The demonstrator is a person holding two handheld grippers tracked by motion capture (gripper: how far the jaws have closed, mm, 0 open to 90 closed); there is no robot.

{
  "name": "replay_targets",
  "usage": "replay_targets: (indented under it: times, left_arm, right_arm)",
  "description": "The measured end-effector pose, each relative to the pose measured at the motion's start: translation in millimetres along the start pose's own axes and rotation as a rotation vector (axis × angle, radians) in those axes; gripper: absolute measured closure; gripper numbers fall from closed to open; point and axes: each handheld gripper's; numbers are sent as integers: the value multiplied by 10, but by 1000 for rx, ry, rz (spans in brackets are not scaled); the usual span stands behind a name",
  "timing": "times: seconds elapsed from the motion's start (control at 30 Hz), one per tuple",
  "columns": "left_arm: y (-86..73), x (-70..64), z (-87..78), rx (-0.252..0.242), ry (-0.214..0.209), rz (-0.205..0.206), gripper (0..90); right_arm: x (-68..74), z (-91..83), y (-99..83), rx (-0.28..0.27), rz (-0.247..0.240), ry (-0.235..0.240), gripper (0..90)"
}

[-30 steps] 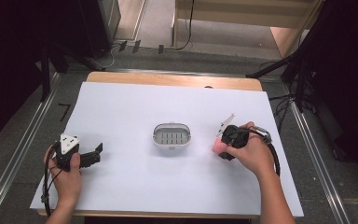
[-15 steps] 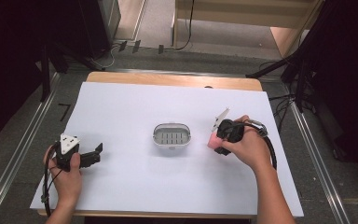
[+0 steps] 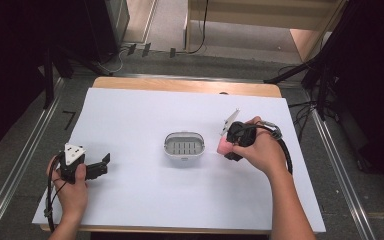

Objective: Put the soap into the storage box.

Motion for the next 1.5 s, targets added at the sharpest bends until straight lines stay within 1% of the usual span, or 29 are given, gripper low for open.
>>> replay_targets:
  times: [0.07, 0.1, 0.23, 0.33, 0.37, 0.4, 0.5, 0.53, 0.57, 0.6, 0.67, 0.7, 0.73, 0.77, 0.83, 0.87, 0.9, 0.93, 0.97, 1.0, 1.07, 1.1, 1.13, 1.17, 1.2, 1.33, 1.37, 1.5]
  left_arm:
    - [0, 0, 0, 0, 0, 0, 36]
    - [0, 0, 0, 0, 0, 0, 36]
    - [0, -1, 3, 1, 2, -1, 36]
    - [1, -1, 3, 3, 3, 1, 36]
    - [1, -1, 4, 2, 1, 1, 36]
    - [1, -1, 3, 3, 2, 1, 36]
    - [1, -1, 3, 3, 2, 1, 36]
    - [2, -1, 4, 3, 2, 1, 36]
    - [2, -1, 3, 4, 3, 1, 36]
    - [2, -1, 3, 4, 3, 1, 36]
    - [1, -2, 4, 2, 0, 1, 36]
    - [1, -3, 2, 2, 1, 1, 36]
    - [1, -3, 2, 2, 1, 1, 36]
    - [1, -2, 2, 2, 0, 2, 36]
    - [1, -2, 4, 3, 1, 2, 36]
    - [1, -2, 4, 3, 1, 2, 36]
    - [1, -2, 4, 3, 1, 2, 36]
    - [1, -1, 4, 3, 1, 1, 36]
    - [2, -2, 3, 5, 2, 1, 36]
    - [2, -1, 4, 4, 0, 2, 36]
    - [2, -2, 5, 5, -1, 1, 36]
    - [2, -2, 4, 6, -1, 2, 36]
    - [2, -2, 4, 6, -1, 2, 36]
    - [3, -1, 3, 7, 0, 2, 36]
    - [3, -1, 3, 7, 1, 2, 36]
    - [3, -1, 2, 8, 0, 2, 36]
    - [4, 0, 3, 8, 0, 2, 36]
    - [4, -1, 4, 9, 1, 2, 36]
  right_arm:
    - [3, -12, 28, -4, -7, 0, 386]
    - [9, -17, 39, -7, -1, 5, 386]
    - [3, -18, 85, -18, -26, 4, 386]
    - [14, -14, 114, -12, -25, 4, 385]
    - [15, -16, 146, -7, -37, 5, 386]
    - [24, -23, 163, -5, -32, 2, 385]
    - [28, -42, 213, -16, -47, 5, 385]
    - [41, -55, 233, -18, -37, 5, 386]
    - [36, -56, 250, -27, -52, 9, 385]
    - [47, -61, 265, -25, -43, 9, 386]
    - [54, -56, 290, -24, -42, 13, 386]
    - [49, -48, 304, -27, -54, 12, 386]
    - [56, -41, 323, -26, -51, 16, 386]
    - [54, -37, 335, -26, -58, 15, 386]
    - [63, -30, 364, -31, -51, 20, 386]
    - [60, -30, 378, -30, -63, 18, 386]
    - [70, -36, 392, -26, -54, 20, 386]
    - [66, -34, 407, -32, -65, 18, 386]
    - [75, -42, 420, -25, -54, 22, 386]
    - [66, -42, 437, -31, -70, 19, 386]
    - [72, -44, 468, -37, -68, 21, 386]
    - [77, -50, 485, -32, -68, 23, 386]
    - [81, -47, 503, -36, -71, 23, 386]
    - [78, -46, 522, -37, -85, 18, 386]
    - [86, -43, 540, -37, -81, 22, 386]
    - [97, -41, 608, -32, -97, 20, 386]
    - [107, -42, 624, -31, -92, 22, 386]
    - [123, -40, 695, -33, -106, 22, 386]
Point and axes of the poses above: each handheld gripper's, and its own axes: z roughly forward along the jaws, y roughly out of its top, x roughly to its left, and after that the axes turned 3 degrees about z, right-handed
